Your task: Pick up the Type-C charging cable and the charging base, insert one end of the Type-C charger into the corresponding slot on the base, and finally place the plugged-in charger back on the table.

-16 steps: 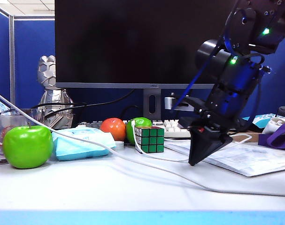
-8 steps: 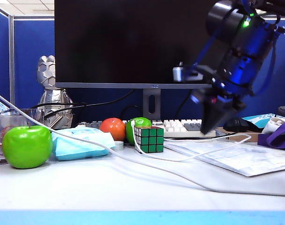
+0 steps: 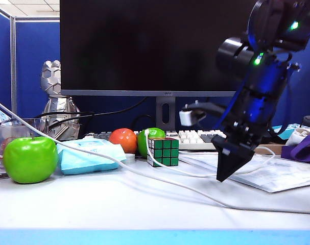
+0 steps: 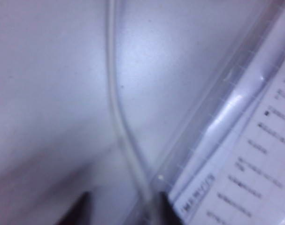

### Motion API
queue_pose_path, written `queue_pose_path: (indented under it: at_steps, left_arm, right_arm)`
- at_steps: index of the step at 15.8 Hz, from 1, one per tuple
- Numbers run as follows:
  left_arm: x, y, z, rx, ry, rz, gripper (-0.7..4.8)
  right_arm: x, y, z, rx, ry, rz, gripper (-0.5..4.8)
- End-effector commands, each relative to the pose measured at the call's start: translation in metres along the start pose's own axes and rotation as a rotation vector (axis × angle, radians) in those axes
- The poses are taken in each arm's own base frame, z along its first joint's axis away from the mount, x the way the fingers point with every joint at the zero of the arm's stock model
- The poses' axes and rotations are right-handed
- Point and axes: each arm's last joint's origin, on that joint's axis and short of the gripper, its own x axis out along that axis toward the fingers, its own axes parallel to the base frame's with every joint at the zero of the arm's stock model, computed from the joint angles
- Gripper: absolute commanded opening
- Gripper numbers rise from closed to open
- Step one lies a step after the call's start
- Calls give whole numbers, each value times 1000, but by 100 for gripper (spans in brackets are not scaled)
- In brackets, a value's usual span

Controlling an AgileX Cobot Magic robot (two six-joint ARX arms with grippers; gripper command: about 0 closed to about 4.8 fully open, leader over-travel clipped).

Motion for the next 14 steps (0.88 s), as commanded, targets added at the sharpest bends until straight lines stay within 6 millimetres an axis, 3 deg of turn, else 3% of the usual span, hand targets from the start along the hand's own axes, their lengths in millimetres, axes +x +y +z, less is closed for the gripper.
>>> queue_pose_path:
  at_steps: [1, 4, 9, 14]
  left_arm:
    - [-3, -1, 4, 5, -30, -1, -6]
    - [-3, -1, 3, 5, -29, -1, -6]
    - [-3, -1, 3, 5, -29, 2, -6]
    - [-3, -1, 3, 5, -29, 2, -6]
  right_arm:
    - [11, 2, -3, -3, 29, 21, 0]
    - [-3, 2, -4, -3, 68, -17, -3]
    - [-65, -1, 5, -7, -26, -143, -3]
    - [-124, 15, -9, -46, -4, -125, -3]
